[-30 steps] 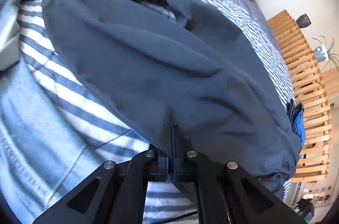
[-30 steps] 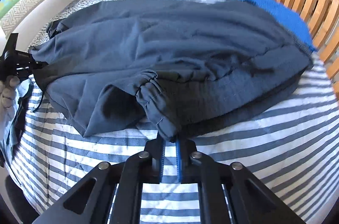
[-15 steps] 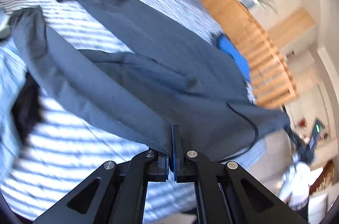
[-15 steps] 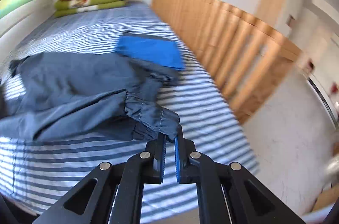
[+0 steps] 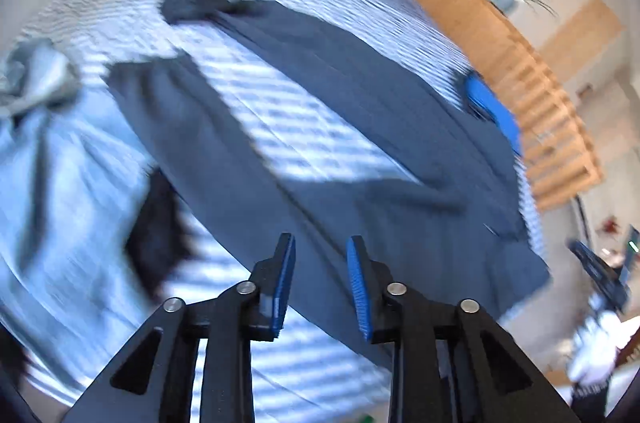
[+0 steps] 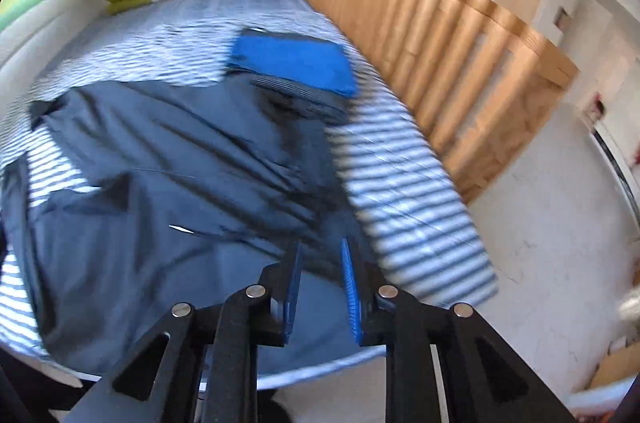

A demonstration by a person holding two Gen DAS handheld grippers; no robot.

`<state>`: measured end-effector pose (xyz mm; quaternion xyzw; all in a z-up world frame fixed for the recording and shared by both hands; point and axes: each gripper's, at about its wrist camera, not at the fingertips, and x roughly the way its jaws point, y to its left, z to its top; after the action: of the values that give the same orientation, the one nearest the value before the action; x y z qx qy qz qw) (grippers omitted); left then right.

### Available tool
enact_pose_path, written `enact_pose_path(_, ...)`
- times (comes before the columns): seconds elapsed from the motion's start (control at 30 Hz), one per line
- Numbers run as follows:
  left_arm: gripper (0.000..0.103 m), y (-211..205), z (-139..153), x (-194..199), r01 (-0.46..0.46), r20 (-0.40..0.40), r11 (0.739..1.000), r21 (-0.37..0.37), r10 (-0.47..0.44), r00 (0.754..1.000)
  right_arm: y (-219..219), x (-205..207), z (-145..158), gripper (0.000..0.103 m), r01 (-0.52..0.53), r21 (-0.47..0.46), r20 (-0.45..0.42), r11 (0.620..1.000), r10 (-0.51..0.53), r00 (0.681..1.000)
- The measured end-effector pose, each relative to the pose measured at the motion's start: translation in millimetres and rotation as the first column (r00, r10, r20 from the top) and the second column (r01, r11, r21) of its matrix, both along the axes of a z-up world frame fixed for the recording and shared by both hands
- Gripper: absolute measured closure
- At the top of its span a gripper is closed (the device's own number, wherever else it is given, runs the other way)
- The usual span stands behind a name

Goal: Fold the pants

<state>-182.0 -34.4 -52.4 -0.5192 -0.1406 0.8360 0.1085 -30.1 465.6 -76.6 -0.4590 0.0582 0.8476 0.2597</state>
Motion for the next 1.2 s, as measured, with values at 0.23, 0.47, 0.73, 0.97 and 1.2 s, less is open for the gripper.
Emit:
enact_pose_path(0.23, 0.042, -56, -28, -130, -0.177, 0.088, 0.981, -0.075, 0.183, 0.979, -117, -78, -19, 0.074, -0.272, -0.175, -0.047, 0.946, 0.268, 0.962)
enact_pose_path(0.47, 0.037, -64, -117, -201, -0.228, 0.209, 0.961, -0.154, 0.257, 0.944, -229, -116, -71, 0.074, -0.415, -0.276, -0.008, 0.867, 0.43, 0.903)
enact_pose_path(0.73, 0.101, -86, -105, -189, -0.254, 0.182, 0.961, -0.111, 0.271, 0.945, -242, -108, -93, 0.074, -0.434, -0.295, 0.021, 0.851, 0.459, 0.888)
enact_pose_path(0.97, 0.101, -153, -1, -65, -0.289, -0.059, 0.956, 0.051, 0.292, 0.955, -245, -111, -92, 0.074, -0.449, -0.298, 0.009, 0.842, 0.473, 0.881)
enact_pose_path(1.2, 0.101, -240, 7, 81, -0.409, -0.083, 0.91, 0.064, 0.413, 0.907, -297, -119, -108, 0.074, -0.558, -0.334, 0.021, 0.76, 0.598, 0.801)
